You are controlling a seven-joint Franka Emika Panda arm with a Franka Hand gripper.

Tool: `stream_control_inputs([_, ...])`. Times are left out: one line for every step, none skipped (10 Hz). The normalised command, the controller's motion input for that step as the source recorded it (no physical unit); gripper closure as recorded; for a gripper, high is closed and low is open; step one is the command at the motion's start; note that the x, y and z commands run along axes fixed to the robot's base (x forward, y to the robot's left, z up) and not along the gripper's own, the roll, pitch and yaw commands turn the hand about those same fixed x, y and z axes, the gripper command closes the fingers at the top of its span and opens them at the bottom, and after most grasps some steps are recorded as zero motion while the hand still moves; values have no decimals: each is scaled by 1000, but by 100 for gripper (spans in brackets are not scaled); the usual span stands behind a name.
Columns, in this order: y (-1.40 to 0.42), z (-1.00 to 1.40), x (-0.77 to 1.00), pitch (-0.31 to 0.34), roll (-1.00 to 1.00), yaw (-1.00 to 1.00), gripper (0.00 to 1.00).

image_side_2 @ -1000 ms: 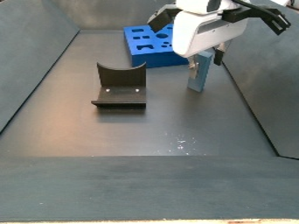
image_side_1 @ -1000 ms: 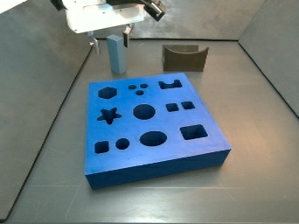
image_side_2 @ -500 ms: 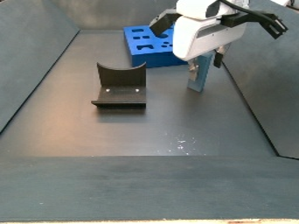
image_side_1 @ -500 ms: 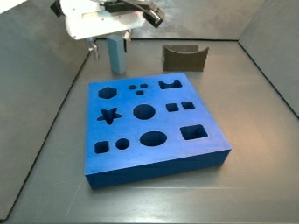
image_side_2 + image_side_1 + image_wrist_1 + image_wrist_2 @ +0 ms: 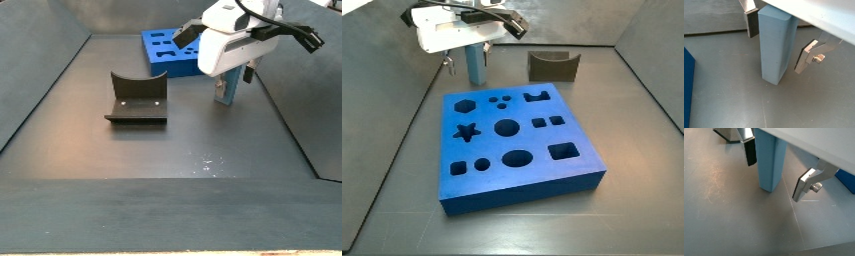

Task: Pick up the rectangle object. Move to above the board. Insert the rectangle object.
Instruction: Pick up the rectangle object.

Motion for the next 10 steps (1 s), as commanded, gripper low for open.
stream_control_inputs([-3, 140, 0, 0, 0, 0, 0])
stream_control_inputs([-26, 197, 34, 0, 0, 0, 0])
stream_control_inputs([0, 0, 0, 0, 0, 0, 100])
stream_control_inputs([0, 0, 0, 0, 11, 0, 100])
stream_control_inputs([-9, 0, 0, 0, 40, 0, 100])
stream_control_inputs([0, 0, 0, 0, 46, 0, 100])
stream_control_inputs([0, 0, 0, 0, 49, 0, 100])
stream_control_inputs([0, 0, 0, 0, 0, 0, 100])
stream_control_inputs([0, 0, 0, 0, 0, 0, 100])
stream_control_inputs([0, 0, 0, 0, 0, 0, 100])
